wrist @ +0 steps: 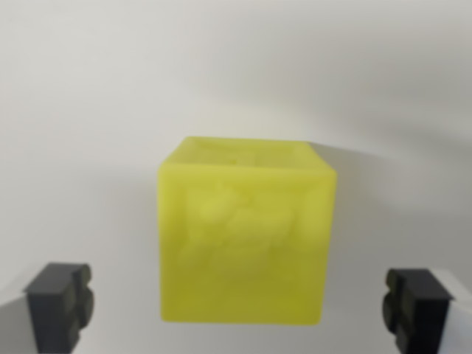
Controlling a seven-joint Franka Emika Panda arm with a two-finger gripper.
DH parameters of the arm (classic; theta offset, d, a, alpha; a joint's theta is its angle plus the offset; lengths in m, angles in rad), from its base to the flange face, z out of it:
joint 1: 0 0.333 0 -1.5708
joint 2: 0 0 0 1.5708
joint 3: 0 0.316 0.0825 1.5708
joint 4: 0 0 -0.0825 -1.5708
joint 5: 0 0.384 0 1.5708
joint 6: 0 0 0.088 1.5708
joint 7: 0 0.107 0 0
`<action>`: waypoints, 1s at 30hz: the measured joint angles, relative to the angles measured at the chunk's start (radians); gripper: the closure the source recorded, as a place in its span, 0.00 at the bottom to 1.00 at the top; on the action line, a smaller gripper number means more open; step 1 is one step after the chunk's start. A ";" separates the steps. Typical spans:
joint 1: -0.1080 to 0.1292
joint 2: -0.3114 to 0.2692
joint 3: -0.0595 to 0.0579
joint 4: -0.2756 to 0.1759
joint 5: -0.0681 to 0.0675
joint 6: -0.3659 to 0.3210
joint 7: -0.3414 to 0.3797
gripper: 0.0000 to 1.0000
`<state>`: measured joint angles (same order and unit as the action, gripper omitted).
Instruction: Pick yellow cube
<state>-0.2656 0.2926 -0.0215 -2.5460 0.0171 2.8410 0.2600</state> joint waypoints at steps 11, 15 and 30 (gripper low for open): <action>-0.001 0.084 0.001 0.017 0.012 0.065 -0.016 0.00; -0.001 0.116 0.001 0.026 0.018 0.087 -0.022 0.00; 0.002 0.132 -0.001 0.031 0.030 0.098 -0.035 1.00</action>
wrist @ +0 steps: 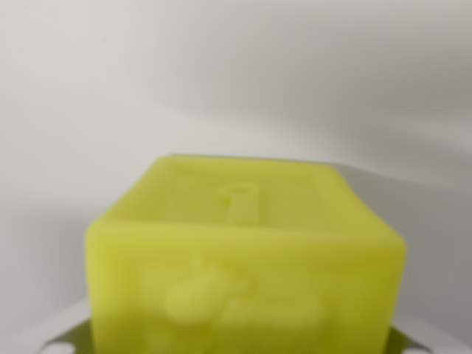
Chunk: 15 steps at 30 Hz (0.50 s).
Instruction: Pick yellow cube
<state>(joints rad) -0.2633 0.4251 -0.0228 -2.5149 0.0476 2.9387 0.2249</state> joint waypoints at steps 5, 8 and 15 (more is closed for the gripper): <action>-0.001 -0.039 0.000 -0.011 -0.008 -0.028 0.006 1.00; -0.003 -0.063 0.000 -0.017 -0.014 -0.046 0.010 1.00; -0.005 -0.117 0.000 -0.029 -0.023 -0.088 0.017 1.00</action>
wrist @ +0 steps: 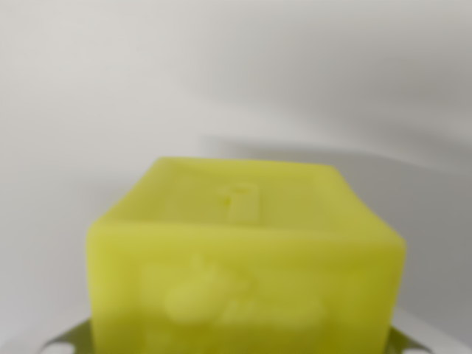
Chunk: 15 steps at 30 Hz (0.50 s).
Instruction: Pick yellow cube
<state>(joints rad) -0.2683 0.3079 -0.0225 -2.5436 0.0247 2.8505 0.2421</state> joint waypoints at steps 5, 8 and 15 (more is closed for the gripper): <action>-0.001 -0.038 0.000 -0.007 -0.005 -0.031 0.004 1.00; -0.002 -0.061 0.000 -0.010 -0.008 -0.050 0.006 1.00; -0.003 -0.113 0.000 -0.017 -0.013 -0.096 0.009 1.00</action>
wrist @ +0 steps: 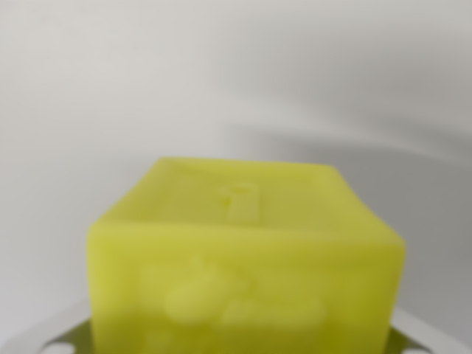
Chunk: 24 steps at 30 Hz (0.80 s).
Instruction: Pick yellow cube
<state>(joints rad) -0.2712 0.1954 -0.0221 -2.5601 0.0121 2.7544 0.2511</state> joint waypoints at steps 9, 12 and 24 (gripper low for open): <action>-0.001 -0.065 0.000 -0.004 -0.005 -0.061 0.003 1.00; -0.001 -0.086 0.000 -0.004 -0.006 -0.081 0.004 1.00; -0.002 -0.165 0.000 -0.001 -0.010 -0.165 0.007 1.00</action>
<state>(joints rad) -0.2731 0.0299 -0.0220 -2.5613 0.0022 2.5895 0.2584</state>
